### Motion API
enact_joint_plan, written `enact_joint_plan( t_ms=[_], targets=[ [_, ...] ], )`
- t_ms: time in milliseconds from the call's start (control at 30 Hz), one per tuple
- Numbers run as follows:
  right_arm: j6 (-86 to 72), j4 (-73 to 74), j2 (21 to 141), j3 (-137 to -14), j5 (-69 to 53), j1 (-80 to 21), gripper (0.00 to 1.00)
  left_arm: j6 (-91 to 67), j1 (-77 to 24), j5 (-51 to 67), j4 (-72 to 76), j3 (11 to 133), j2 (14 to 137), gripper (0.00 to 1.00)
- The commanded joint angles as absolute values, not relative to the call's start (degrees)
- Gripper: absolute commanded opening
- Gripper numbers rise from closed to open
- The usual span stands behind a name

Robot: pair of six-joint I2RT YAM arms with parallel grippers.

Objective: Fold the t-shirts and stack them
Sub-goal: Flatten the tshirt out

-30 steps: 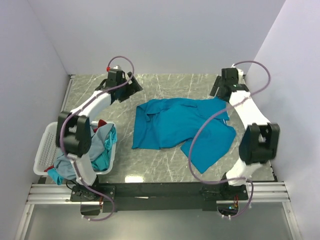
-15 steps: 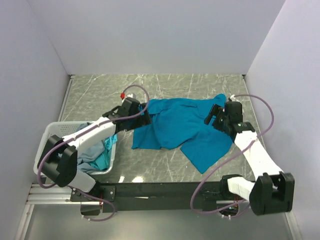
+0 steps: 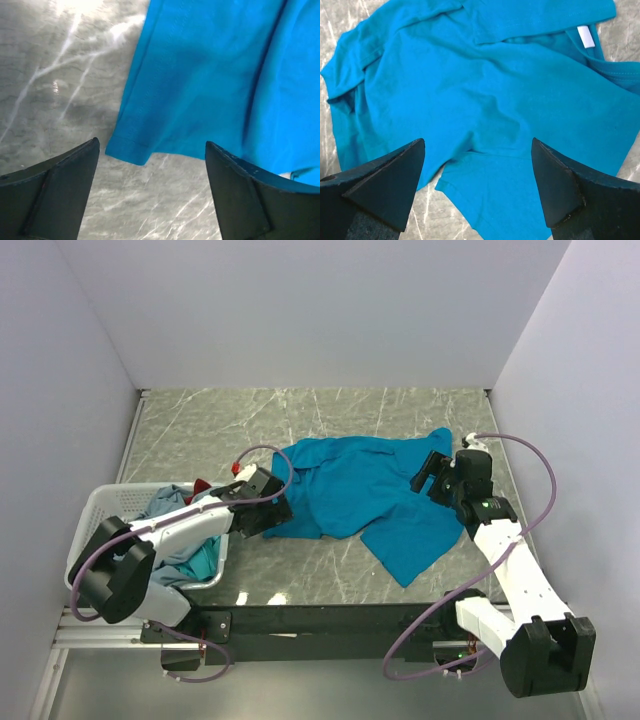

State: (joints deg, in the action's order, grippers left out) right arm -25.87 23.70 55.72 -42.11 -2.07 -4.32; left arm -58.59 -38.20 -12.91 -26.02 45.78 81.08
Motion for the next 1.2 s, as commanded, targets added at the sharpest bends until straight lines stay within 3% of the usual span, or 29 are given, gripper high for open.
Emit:
enact_joint_plan(
  t_ms=[0,300,400,567,667,767,833,1033,1167],
  targets=[
    [-25.05,22.59,55.55,-41.66,-2.20,-4.48,0.93,-63.19,-38.14,-17.74,-28.64,45.44,80.77,0.90],
    [-24.87,22.76,55.81,-41.75,-2.02,-4.48,0.93,-66.27,-38.14,-19.33,-31.20,46.23,85.07,0.65],
    [-24.79,22.85,55.98,-41.75,-1.93,-4.48,0.93,-66.53,-38.14,-18.99,-31.73,45.97,85.87,0.51],
    [-24.87,22.94,55.90,-41.75,-1.85,-4.48,0.93,-66.97,-38.14,-17.93,-30.94,44.04,85.69,0.43],
    [-24.87,23.11,55.81,-41.66,-1.76,-4.48,0.93,-66.89,-38.14,-17.32,-30.06,43.59,86.39,0.33],
    [-24.87,23.47,55.64,-41.57,-1.67,-4.48,0.93,-66.53,-38.14,-17.14,-29.97,43.68,87.27,0.20],
    [-25.14,24.17,55.20,-41.49,-1.50,-4.48,0.92,-66.36,-38.14,-17.23,-29.80,43.77,87.28,0.01],
    [-26.27,30.93,53.27,-40.87,-0.10,-7.55,0.93,-62.68,-38.14,-19.15,-28.31,45.44,85.09,0.01],
    [-30.67,39.43,52.91,-40.52,4.57,-19.31,0.93,-61.52,-38.14,-21.79,-26.72,46.14,83.15,0.01]
  ],
)
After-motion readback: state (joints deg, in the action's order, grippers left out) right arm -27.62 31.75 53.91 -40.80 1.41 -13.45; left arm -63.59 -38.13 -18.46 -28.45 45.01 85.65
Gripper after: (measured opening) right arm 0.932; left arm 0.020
